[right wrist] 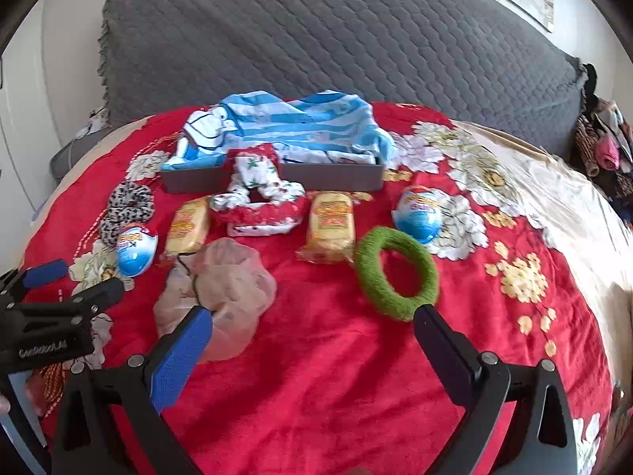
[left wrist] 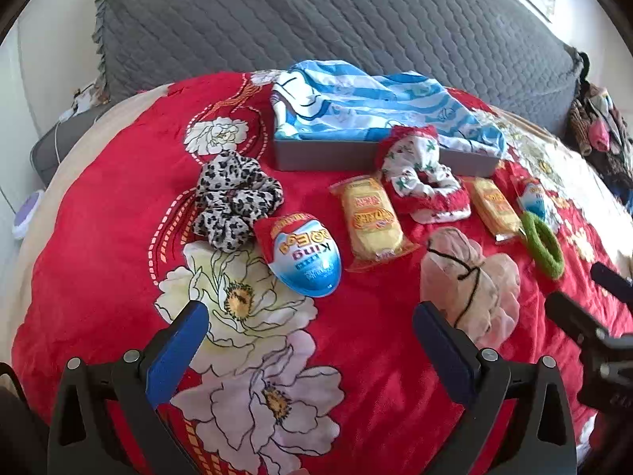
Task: Organize objects
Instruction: 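Grasp the beige mesh pouch with left tool while right grasps green knitted ring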
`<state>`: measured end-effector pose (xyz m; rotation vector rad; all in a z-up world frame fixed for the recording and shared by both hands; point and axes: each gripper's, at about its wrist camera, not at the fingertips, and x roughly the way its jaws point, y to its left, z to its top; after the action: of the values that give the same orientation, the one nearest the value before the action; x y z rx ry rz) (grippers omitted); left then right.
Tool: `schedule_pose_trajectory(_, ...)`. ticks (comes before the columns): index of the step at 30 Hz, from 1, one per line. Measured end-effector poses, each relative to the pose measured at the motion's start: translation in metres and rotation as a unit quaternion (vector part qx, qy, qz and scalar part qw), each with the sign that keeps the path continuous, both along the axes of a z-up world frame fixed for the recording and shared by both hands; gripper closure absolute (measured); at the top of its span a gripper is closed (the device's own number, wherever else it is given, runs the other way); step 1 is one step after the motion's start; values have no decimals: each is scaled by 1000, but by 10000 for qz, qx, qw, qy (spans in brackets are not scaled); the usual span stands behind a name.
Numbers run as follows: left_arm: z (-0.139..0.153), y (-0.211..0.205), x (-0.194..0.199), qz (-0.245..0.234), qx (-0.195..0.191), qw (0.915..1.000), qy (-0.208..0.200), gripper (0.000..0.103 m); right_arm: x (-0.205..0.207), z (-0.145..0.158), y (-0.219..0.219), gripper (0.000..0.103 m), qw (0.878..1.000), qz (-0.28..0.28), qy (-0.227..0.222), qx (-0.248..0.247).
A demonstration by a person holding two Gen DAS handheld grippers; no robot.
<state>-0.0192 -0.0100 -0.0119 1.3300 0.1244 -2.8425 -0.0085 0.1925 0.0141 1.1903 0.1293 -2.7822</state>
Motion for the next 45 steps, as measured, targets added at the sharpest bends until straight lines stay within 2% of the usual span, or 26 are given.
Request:
schedule_pose_trajectory(6, -3, -6, -7, 115, 45, 9999, -3, 0, -2, -3, -9, 1, 9998, 171, -38, 37)
schedule_pose_trajectory(15, -8, 26, -15, -173, 72, 9998, -35, 0, -23, -1, 29, 1, 9990, -410, -42, 194)
schedule_pose_trajectory(20, -13, 51, -18, -444, -130, 9989, 69, 0, -37, -5, 50, 1, 9981, -569, -131, 182)
schedule_pose_trajectory(25, -14, 63, -19, -515, -4, 9986, 73, 0, -48, -13, 53, 1, 9972, -537, -111, 502)
schedule_pose_trajectory(27, -15, 69, -20, -602, -57, 9981, 75, 0, -52, -16, 53, 1, 9976, -468, -169, 488)
schedule_pose_trajectory(33, -12, 80, -22, -709, 141, 9974, 60, 0, -59, -21, 58, 1, 9975, -460, -279, 466)
schedule_pose_trajectory(45, -17, 107, -33, -897, 125, 9959, 11, 0, -72, -30, 60, 1, 9969, -214, -518, 558)
